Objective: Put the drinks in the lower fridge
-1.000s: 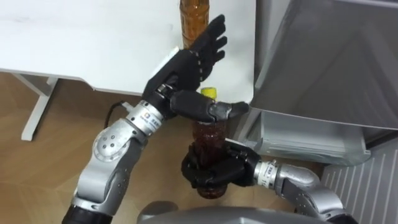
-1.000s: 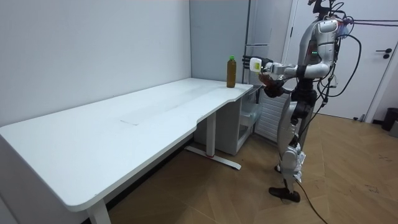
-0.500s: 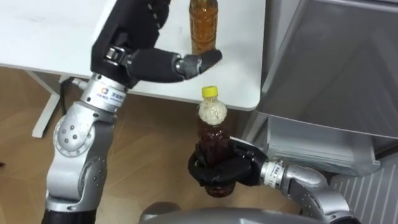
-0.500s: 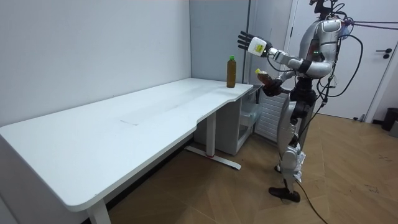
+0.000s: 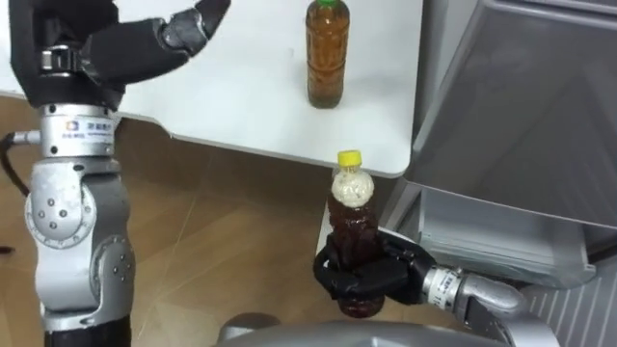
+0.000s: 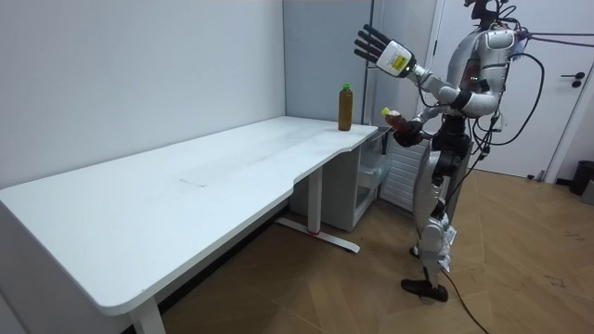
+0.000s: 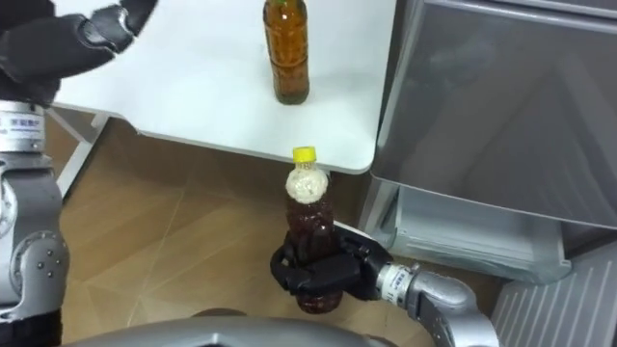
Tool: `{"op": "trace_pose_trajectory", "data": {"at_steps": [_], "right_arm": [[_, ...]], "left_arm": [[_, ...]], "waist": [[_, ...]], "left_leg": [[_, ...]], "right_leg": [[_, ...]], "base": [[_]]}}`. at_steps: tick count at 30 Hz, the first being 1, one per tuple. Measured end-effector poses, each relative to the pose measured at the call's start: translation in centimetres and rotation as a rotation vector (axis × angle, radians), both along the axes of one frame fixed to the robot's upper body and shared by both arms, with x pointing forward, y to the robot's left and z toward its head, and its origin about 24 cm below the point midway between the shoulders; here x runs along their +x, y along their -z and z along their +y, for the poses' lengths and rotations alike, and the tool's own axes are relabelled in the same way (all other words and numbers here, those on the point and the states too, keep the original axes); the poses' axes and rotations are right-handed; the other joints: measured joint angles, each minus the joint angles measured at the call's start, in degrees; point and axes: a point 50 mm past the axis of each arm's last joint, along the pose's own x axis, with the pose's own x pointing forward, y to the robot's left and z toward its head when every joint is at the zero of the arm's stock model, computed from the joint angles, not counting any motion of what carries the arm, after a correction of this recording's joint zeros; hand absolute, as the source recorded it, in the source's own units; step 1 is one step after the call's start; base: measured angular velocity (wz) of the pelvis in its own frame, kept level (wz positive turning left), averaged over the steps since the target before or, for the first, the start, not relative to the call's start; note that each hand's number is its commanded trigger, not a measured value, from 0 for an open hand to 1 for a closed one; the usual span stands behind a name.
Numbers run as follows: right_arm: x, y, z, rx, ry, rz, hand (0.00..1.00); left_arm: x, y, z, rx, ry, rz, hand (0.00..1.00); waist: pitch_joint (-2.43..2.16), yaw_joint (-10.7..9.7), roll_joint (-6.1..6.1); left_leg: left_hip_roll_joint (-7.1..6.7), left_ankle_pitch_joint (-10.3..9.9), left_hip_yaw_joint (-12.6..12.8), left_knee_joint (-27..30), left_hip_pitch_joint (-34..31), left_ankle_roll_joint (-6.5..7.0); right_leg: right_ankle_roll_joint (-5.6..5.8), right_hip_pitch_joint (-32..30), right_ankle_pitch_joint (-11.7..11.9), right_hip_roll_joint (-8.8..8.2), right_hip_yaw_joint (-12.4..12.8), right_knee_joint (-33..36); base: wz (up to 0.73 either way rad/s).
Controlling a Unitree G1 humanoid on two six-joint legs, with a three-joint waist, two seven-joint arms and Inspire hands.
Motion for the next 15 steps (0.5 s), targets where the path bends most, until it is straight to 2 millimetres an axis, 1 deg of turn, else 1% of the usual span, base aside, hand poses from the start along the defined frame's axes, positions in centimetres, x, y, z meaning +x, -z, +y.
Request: {"op": "trace_pose_trajectory", "data": {"at_steps": [3,4,5,8,9,10,11,12,13,14,15], "right_arm": [[-0.6,0.2,0.2,0.009,0.011,0.018,1.0],[-1.1,0.4,0.3,0.017,0.02,0.032,1.0],[-1.3,0.4,0.3,0.017,0.022,0.038,1.0],[-1.4,0.5,0.3,0.01,0.03,0.042,1.0],[-1.3,0.5,0.1,0.004,0.044,0.041,1.0],[-1.2,0.5,0.0,-0.003,0.059,0.042,1.0],[-1.1,0.5,0.0,-0.006,0.063,0.043,1.0],[-1.0,0.6,0.0,-0.012,0.071,0.047,1.0],[-1.0,0.6,0.1,-0.014,0.075,0.053,1.0],[-1.0,0.6,0.0,-0.016,0.075,0.056,1.0],[-1.1,0.7,0.0,-0.018,0.075,0.065,1.0]], "left_arm": [[-0.4,0.1,1.4,0.0,-0.109,0.007,0.0],[-0.4,0.5,1.8,-0.013,-0.154,0.025,0.0],[-0.4,0.7,2.0,-0.022,-0.173,0.035,0.0],[-0.4,2.3,3.1,-0.061,-0.262,0.104,0.0],[-0.5,3.2,3.6,-0.07,-0.294,0.147,0.0],[-0.6,4.6,4.1,-0.085,-0.331,0.208,0.0],[-0.7,5.3,4.2,-0.094,-0.348,0.24,0.0],[-0.9,6.6,4.4,-0.109,-0.378,0.301,0.0],[-1.1,7.9,4.5,-0.122,-0.395,0.36,0.0],[-1.2,8.7,4.5,-0.126,-0.404,0.394,0.0],[-1.6,10.3,4.6,-0.137,-0.421,0.469,0.0]], "waist": [[0.16,1.03,-0.55],[-0.02,1.72,-0.71],[-0.01,1.95,-0.71],[0.02,2.44,-0.63],[-0.06,2.36,-0.47],[-0.18,2.17,-0.2],[-0.2,2.04,-0.07],[-0.29,1.98,-0.11],[-0.27,2.05,-0.09],[-0.33,2.07,-0.17],[-0.33,2.1,-0.17]], "left_leg": [[-0.06,0.0,0.0,-0.57,1.07,0.0],[-0.09,0.0,0.0,-0.71,1.15,0.0],[-0.09,0.0,-0.02,-0.72,1.13,0.0],[-0.14,0.0,-0.38,-0.79,1.01,0.0],[-0.17,0.0,-0.38,-0.79,1.05,-0.01],[-0.22,0.0,-0.45,-0.79,1.15,0.0],[-0.25,0.0,-0.55,-0.79,1.19,0.0],[-0.27,0.0,-0.59,-0.79,1.19,0.0],[-0.24,0.0,-0.52,-0.83,1.17,0.0],[-0.23,0.0,-0.47,-0.84,1.19,0.0],[-0.23,0.0,-0.32,-0.9,1.22,0.0]], "right_leg": [[0.06,1.35,-0.03,0.12,-0.04,-0.95],[0.06,1.48,-0.03,0.17,-0.07,-1.49],[0.06,1.48,-0.02,0.16,-0.17,-1.49],[0.07,1.55,0.01,0.12,-0.56,-1.47],[0.08,1.63,0.01,0.1,-0.62,-1.46],[0.09,1.82,0.02,0.08,-0.63,-1.5],[0.09,1.96,0.02,0.06,-0.73,-1.56],[0.1,1.92,0.02,0.07,-0.65,-1.52],[0.1,1.82,0.01,0.08,-0.56,-1.5],[0.1,1.8,0.01,0.07,-0.54,-1.47],[0.11,1.73,0.01,0.07,-0.43,-1.44]], "base": [[0.01],[0.0],[0.03],[0.06],[0.0],[0.0],[0.03],[0.0],[0.0],[-0.04],[-0.06]]}}
